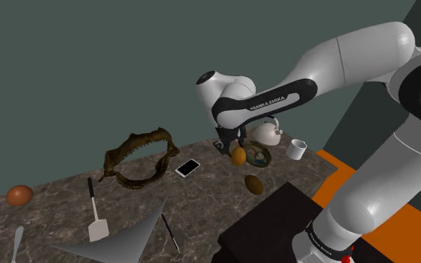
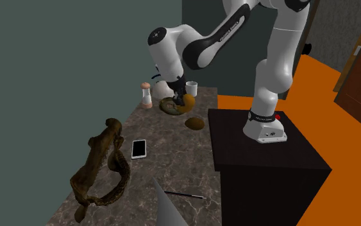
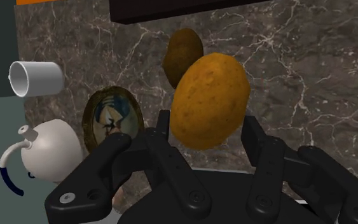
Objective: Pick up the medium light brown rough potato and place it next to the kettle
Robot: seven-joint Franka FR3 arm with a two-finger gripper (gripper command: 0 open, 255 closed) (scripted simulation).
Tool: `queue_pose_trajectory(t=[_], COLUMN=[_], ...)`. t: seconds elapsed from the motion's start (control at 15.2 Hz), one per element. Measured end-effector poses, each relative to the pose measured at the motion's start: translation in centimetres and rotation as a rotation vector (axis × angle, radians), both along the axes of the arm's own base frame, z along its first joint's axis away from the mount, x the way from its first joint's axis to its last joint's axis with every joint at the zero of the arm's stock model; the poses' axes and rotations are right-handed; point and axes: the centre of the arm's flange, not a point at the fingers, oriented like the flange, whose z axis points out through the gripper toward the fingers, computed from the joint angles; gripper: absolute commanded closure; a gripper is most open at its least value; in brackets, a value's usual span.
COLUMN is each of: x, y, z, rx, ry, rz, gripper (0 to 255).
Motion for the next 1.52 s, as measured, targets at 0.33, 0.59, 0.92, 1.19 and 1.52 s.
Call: queue_pose_trajectory(t=[0.33,0.59,0.92,1.19,1.52], x=[0.9,1.3,1.3,1.9,2.4], y=[-6.8,-12.0,-18.6,-23.7,-30.4], z=[0.5,0.1,0.0,0.2,0.3], rx=[0.000,0.000,0.000,0.000,0.000], ry=[0.000,0.000,0.000,0.000,0.000], rz=[0.000,0.000,0.000,0.000,0.000], gripper=[255,255,255,255,255])
